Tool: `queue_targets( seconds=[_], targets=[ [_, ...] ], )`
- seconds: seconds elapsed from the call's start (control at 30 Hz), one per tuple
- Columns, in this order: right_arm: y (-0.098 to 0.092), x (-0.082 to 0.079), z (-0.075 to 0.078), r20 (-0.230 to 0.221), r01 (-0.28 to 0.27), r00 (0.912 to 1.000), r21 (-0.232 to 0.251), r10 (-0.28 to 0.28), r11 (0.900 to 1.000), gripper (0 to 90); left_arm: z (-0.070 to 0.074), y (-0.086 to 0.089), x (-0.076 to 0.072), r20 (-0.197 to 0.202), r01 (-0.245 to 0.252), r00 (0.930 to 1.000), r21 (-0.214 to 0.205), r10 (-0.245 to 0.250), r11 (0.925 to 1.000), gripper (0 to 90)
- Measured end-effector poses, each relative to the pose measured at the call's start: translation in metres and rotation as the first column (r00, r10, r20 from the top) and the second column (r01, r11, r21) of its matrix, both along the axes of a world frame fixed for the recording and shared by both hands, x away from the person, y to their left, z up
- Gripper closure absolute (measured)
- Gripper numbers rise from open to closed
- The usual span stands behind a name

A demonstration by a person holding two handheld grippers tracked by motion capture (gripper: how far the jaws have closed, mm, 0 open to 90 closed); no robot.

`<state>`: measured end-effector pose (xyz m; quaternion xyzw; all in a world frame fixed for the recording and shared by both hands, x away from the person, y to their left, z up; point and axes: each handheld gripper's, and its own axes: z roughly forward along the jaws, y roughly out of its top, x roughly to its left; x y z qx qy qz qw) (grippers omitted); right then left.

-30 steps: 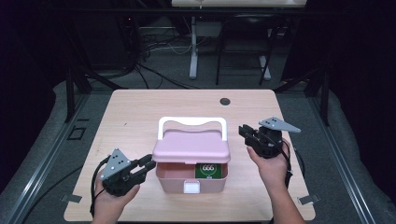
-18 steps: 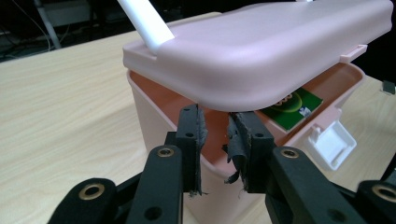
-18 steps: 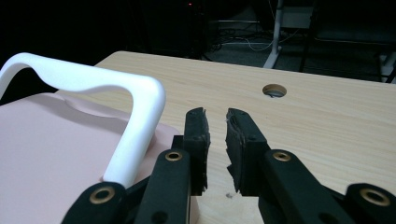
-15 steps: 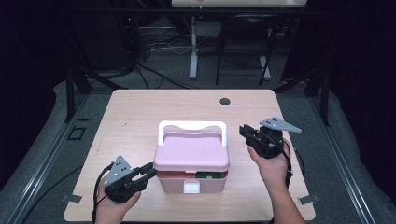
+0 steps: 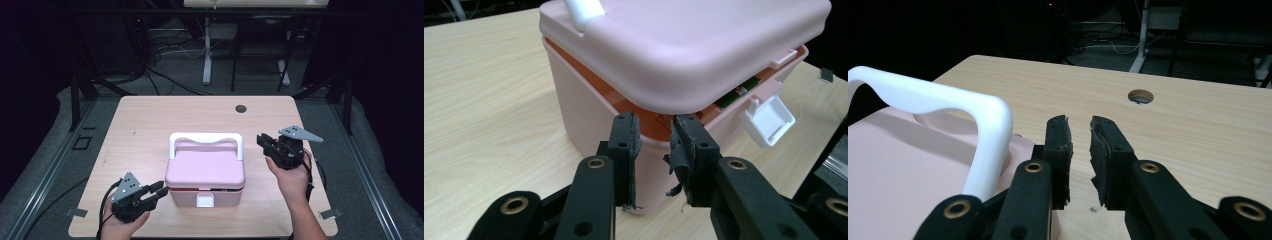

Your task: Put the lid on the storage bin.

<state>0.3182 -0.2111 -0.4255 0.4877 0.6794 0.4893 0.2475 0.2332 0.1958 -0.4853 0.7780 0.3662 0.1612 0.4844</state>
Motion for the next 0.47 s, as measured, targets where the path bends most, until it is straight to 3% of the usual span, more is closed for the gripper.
queue_targets(
  seconds=[0.17, 0.27, 0.47],
  targets=[
    [0.0000, 0.0003, -0.0005, 0.004, 0.001, 1.0000, 0.003, -0.001, 1.0000, 77.8, -0.0054, 0.0016, -0.0015, -0.021, 0.003, 0.9998, 0.019, -0.002, 0.9998, 69.4],
    [0.0002, 0.0003, -0.0006, 0.006, 0.001, 1.0000, 0.004, -0.001, 1.0000, 77.5, -0.0083, 0.0032, -0.0023, -0.027, -0.006, 0.9996, -0.001, 0.006, 1.0000, 67.2],
    [-0.0001, 0.0000, -0.0001, 0.009, -0.001, 1.0000, 0.009, 0.001, 1.0000, 75.1, -0.0097, 0.0053, -0.0033, -0.023, -0.020, 0.9995, 0.000, 0.020, 0.9998, 65.0]
  ],
)
